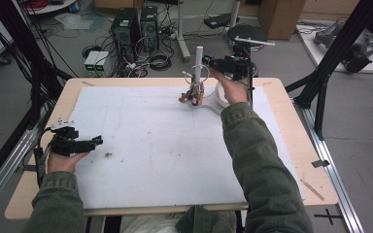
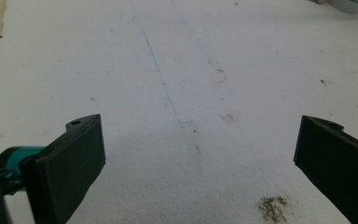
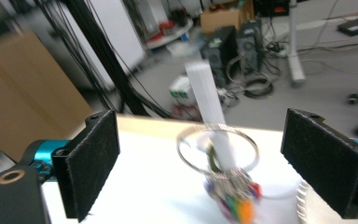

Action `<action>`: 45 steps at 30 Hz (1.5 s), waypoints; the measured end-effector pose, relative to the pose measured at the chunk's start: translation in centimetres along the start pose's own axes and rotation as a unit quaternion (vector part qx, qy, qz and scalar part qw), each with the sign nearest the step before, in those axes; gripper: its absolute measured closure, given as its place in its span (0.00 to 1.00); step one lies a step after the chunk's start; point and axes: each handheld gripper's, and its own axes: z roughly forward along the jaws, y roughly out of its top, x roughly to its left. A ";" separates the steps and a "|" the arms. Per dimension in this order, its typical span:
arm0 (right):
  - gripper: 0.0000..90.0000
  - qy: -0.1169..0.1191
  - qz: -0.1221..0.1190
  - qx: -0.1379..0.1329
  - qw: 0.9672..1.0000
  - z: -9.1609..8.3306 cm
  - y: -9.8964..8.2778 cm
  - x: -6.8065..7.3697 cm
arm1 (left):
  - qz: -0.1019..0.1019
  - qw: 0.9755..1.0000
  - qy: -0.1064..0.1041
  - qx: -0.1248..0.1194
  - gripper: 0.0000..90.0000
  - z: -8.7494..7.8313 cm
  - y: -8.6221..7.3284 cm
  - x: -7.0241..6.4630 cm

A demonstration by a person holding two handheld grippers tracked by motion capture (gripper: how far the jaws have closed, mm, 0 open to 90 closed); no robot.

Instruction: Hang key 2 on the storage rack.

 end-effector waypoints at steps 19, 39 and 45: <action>0.01 -0.035 -0.058 0.064 0.996 -2.4 -3.6 -2.0 | 0.000 1.000 0.001 0.001 0.03 -0.1 0.0 0.0; 0.01 -0.047 -0.051 0.070 0.995 -5.3 -8.2 -4.8 | 0.002 1.000 0.003 0.002 0.03 -0.3 0.0 -0.1; 0.01 -0.053 -0.049 0.073 0.995 -5.7 -9.3 -5.4 | 0.000 1.000 0.004 -0.001 0.03 -0.4 0.0 -0.1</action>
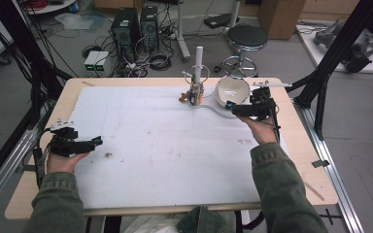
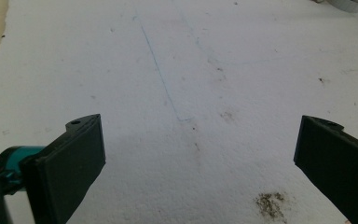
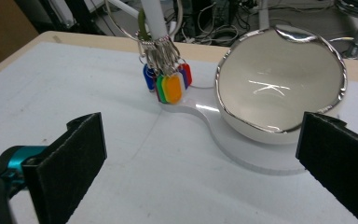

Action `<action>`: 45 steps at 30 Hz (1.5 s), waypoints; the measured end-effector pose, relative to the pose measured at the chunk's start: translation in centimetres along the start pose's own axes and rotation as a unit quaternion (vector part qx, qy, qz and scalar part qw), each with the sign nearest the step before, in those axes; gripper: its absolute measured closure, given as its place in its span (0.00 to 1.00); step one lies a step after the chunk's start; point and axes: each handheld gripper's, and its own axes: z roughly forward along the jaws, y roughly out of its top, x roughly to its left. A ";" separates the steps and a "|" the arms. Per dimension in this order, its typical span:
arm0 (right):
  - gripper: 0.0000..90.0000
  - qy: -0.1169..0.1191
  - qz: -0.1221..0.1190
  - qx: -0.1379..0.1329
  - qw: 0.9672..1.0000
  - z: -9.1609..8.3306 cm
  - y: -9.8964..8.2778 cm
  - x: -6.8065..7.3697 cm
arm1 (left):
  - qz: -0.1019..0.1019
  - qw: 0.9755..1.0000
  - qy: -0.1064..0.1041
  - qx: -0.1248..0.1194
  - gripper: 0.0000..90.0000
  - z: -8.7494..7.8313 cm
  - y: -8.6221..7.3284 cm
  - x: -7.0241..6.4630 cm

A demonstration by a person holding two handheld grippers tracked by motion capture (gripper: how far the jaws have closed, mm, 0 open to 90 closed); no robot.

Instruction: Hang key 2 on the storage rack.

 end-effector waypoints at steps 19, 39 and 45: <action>0.01 -0.010 0.011 0.005 1.000 -1.1 -4.3 -1.3 | 0.002 1.000 -0.001 0.001 0.03 -0.2 0.0 -0.1; 0.01 -0.043 0.022 -0.008 0.999 -2.6 -9.2 -2.7 | 0.000 1.000 -0.001 -0.001 0.03 -0.3 -0.4 0.0; 0.01 -0.065 0.004 -0.033 0.997 -3.0 -10.3 -2.6 | -0.001 1.000 0.000 -0.005 0.03 -0.4 -0.4 0.0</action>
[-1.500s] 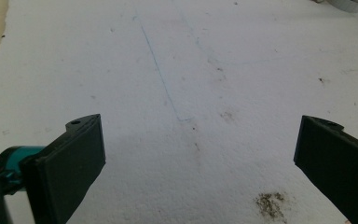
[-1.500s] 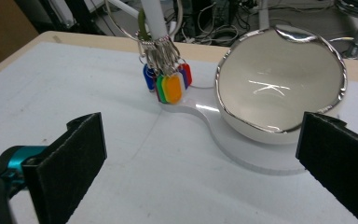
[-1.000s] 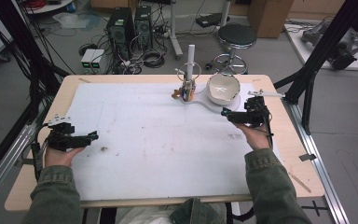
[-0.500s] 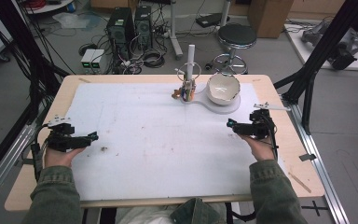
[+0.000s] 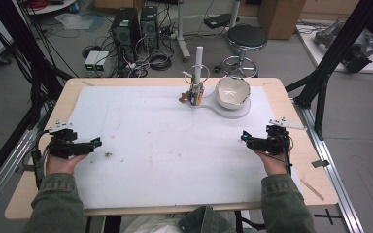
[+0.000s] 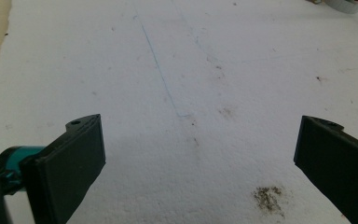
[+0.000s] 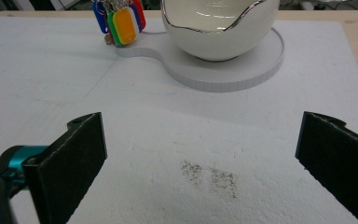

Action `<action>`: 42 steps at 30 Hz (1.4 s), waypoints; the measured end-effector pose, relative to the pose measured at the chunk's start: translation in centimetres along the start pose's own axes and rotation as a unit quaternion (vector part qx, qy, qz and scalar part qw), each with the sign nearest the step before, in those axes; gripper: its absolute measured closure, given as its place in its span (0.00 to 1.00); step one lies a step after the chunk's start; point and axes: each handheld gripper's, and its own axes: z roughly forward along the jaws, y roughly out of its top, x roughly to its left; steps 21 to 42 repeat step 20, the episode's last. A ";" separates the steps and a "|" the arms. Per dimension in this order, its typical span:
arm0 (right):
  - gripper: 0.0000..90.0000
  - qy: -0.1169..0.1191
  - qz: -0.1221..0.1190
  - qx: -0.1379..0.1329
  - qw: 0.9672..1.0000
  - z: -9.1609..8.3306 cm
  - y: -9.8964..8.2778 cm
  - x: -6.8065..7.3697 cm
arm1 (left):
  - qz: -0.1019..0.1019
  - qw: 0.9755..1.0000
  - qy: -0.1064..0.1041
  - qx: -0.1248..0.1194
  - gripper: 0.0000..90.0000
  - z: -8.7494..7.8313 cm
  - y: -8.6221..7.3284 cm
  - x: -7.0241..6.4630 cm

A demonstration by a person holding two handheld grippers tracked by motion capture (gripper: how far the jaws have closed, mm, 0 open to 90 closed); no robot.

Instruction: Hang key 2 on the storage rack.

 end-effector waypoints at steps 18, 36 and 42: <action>0.01 -0.012 -0.012 -0.033 0.999 -0.4 -1.2 0.4 | 0.004 1.000 0.008 -0.015 0.03 -0.3 -0.2 -0.2; 0.01 -0.013 -0.016 -0.035 0.999 -0.4 -1.2 0.4 | 0.003 1.000 0.008 -0.016 0.03 -0.3 -0.2 -0.2; 0.01 -0.013 -0.016 -0.035 0.999 -0.4 -1.2 0.4 | 0.003 1.000 0.008 -0.016 0.03 -0.3 -0.2 -0.2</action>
